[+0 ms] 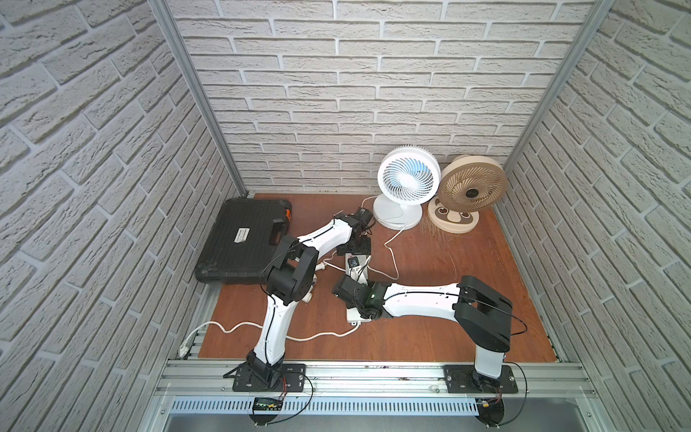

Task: Unplug the desk fan from the power strip
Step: Remove the plug from the socket.

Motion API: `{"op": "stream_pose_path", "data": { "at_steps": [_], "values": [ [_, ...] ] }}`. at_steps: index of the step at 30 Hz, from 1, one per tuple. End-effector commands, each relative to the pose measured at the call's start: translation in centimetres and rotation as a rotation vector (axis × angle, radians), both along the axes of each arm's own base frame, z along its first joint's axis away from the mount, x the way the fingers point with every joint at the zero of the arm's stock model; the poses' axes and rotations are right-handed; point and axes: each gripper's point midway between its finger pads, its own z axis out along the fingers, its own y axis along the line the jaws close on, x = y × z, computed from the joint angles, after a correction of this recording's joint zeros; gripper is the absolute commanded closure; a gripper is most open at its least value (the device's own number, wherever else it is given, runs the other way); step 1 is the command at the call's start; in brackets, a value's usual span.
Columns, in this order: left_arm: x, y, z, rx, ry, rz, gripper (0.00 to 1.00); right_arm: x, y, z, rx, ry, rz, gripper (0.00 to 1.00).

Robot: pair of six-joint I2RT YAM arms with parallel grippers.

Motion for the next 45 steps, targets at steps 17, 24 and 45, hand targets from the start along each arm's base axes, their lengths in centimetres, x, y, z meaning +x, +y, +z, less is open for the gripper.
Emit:
{"op": "stream_pose_path", "data": {
  "at_steps": [17,24,45],
  "values": [
    [-3.7,1.9,-4.5,0.032,0.173,0.012,1.0,0.1,-2.0,0.9,0.175,0.012,-0.078,0.97],
    [-3.8,1.8,-4.6,0.029,0.175,0.012,1.0,0.3,-1.8,1.1,0.132,0.005,-0.067,0.97],
    [-3.8,1.8,-4.7,0.025,0.177,0.014,1.0,0.1,0.5,1.8,-0.033,-0.076,0.007,0.97]
  ]
}}
